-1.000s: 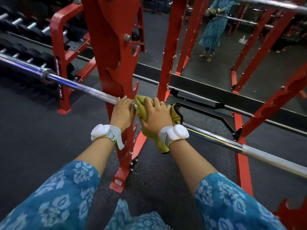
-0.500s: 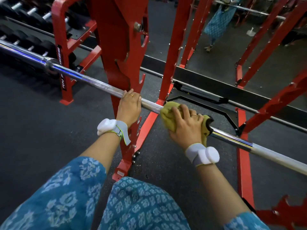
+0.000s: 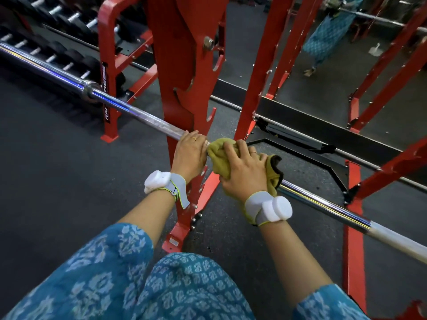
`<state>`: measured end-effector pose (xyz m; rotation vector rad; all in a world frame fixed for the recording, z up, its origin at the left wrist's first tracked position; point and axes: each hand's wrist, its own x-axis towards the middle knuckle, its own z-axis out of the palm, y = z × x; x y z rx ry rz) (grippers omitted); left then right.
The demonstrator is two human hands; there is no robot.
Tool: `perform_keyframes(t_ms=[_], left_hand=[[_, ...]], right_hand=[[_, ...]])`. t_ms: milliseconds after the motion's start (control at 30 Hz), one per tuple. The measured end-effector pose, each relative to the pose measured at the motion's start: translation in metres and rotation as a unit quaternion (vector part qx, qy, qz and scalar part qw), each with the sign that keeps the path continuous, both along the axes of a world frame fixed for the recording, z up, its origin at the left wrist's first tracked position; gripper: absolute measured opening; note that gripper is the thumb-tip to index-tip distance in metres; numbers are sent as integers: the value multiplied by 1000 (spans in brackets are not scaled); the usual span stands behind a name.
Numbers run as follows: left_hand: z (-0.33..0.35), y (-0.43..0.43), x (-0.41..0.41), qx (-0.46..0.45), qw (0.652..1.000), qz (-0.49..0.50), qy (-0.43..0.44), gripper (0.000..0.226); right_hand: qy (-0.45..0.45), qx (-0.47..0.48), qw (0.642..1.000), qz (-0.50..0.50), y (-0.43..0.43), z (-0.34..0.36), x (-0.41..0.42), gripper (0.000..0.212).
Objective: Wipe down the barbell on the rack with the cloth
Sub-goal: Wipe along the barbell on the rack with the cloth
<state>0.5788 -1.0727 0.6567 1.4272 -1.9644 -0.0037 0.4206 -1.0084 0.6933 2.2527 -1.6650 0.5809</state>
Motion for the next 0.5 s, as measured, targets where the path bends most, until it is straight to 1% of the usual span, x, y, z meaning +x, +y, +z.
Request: perform_keyframes(t_ms=[100, 167, 300, 400, 467, 500], left_hand=[[5, -2, 1, 8, 1000, 3, -2, 42], [7, 0, 4, 15, 1000, -5, 2, 44], [2, 1, 12, -10, 999, -34, 11, 41], [-5, 0, 27, -19, 997, 19, 66, 38], [-6, -2, 39, 8, 993, 75, 92, 45], [-5, -3, 42, 27, 992, 88, 89, 50]], right_hand=[[28, -46, 999, -8, 9, -7, -14, 75], [41, -59, 997, -14, 12, -12, -17, 77], [31, -30, 999, -27, 3, -7, -10, 76], [6, -3, 1000, -15, -9, 1, 3, 68], [3, 4, 1000, 2, -17, 2, 15, 66], [5, 5, 1000, 9, -19, 1, 19, 67]])
